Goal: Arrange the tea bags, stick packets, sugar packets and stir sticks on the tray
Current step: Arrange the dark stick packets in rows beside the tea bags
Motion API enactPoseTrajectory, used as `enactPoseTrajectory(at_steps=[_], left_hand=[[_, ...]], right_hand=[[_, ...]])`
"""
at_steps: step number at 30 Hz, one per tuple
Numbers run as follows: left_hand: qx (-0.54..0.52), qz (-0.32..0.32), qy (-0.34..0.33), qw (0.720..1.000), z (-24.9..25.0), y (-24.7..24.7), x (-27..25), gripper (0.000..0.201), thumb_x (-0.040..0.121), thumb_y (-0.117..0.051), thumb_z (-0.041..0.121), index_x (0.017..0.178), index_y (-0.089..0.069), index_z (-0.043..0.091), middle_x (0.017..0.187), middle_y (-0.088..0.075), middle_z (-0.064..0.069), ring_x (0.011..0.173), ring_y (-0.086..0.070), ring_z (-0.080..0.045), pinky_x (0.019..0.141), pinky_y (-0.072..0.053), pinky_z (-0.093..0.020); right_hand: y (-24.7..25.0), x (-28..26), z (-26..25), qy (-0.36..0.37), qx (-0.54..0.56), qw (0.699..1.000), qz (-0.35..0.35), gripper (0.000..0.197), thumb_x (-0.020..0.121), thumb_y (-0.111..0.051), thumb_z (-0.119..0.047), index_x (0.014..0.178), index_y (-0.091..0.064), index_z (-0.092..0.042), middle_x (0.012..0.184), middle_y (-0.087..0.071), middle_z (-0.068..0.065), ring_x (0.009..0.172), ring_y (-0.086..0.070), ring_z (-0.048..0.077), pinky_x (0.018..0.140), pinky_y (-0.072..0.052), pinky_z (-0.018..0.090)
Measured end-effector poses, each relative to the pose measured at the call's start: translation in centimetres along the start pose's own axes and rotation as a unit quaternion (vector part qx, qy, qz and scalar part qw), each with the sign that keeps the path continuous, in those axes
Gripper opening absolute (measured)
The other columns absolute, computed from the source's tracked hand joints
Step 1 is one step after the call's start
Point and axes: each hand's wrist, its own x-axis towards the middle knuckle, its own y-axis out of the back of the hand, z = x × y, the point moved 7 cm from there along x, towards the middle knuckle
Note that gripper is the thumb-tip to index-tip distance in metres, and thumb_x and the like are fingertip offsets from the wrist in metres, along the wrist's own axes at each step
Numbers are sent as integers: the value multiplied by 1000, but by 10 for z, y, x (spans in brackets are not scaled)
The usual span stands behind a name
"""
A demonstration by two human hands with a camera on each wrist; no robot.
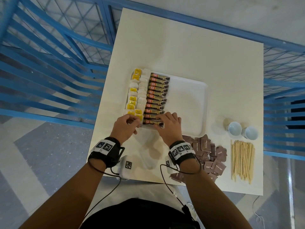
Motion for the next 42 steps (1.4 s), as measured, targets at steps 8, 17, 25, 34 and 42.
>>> enactPoseTrajectory(at_steps=[8,17,25,34,42], left_hand=[[-7,-16,16,1000,1,2,-5,11,95,-66,22,101,-70,14,84,-76,-4,58,-65,-16,38,-34,-12],[-13,-27,14,999,1,2,-5,9,95,-66,21,99,-70,14,79,-72,-5,56,-59,-18,37,-35,-17],[-193,-62,130,970,-5,-10,-4,27,75,-46,19,97,-60,10,67,-45,-2,51,-41,-17,43,-30,-24],[-264,-47,40,963,1,-8,5,19,94,-63,-6,110,-68,1,96,-71,-16,86,-70,-27,81,-59,-36],[-353,-3,53,934,4,2,5,20,89,-71,-5,108,-70,-1,100,-71,-20,91,-74,-28,79,-61,-31]], right_hand=[[-3,1,-7,2,-31,999,24,30,81,-74,-39,106,-66,-23,105,-57,-2,98,-49,23,87,-42,42],[-5,5,-7,-3,-21,1000,19,23,82,-72,-42,96,-66,-24,100,-57,-5,96,-49,21,87,-40,40],[-2,2,-7,-1,-10,999,31,27,84,-68,-41,102,-64,-23,101,-58,-6,96,-49,19,86,-39,39],[2,-2,-25,-47,278,957,-75,15,97,-61,-31,99,-71,-20,86,-70,-9,78,-64,10,76,-54,33],[-5,4,-39,-57,374,902,-209,27,93,-72,-23,118,-71,-12,86,-78,-1,74,-74,15,75,-61,30]])
